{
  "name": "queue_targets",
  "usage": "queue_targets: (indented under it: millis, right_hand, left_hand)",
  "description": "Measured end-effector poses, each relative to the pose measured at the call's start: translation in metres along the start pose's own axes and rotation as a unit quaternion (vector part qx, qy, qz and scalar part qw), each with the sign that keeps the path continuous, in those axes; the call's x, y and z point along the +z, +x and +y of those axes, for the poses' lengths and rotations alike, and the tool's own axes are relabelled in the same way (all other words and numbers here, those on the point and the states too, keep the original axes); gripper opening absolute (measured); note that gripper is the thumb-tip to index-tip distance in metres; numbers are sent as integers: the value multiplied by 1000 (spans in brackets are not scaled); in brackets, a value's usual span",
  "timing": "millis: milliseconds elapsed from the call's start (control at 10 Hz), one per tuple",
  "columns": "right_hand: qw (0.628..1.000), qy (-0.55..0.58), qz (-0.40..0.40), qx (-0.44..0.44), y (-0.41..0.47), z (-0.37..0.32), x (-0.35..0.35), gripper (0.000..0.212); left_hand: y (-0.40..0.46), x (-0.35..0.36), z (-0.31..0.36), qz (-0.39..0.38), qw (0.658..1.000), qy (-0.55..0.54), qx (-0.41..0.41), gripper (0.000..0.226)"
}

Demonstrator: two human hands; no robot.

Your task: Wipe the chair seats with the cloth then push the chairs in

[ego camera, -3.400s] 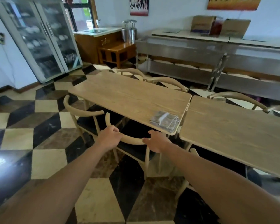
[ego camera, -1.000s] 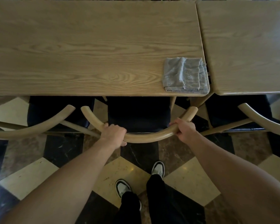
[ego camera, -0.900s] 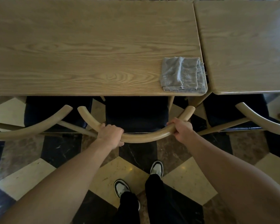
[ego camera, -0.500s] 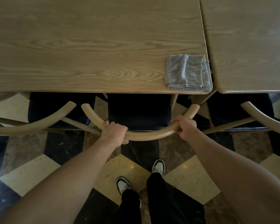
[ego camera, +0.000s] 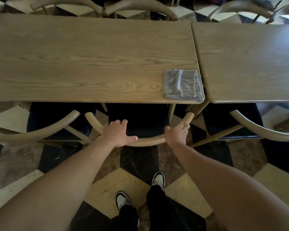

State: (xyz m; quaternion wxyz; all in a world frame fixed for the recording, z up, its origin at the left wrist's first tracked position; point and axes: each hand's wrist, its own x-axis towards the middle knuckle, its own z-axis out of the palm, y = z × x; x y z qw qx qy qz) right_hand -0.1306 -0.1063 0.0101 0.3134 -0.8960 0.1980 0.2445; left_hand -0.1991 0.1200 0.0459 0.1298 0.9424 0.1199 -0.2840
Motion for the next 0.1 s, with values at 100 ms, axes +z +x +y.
queue_targets:
  millis: [100]
  right_hand:
    - [992, -89, 9, -88, -31, -3, -18, 76]
  left_hand:
    - [-18, -9, 5, 1, 1000, -9, 7, 99]
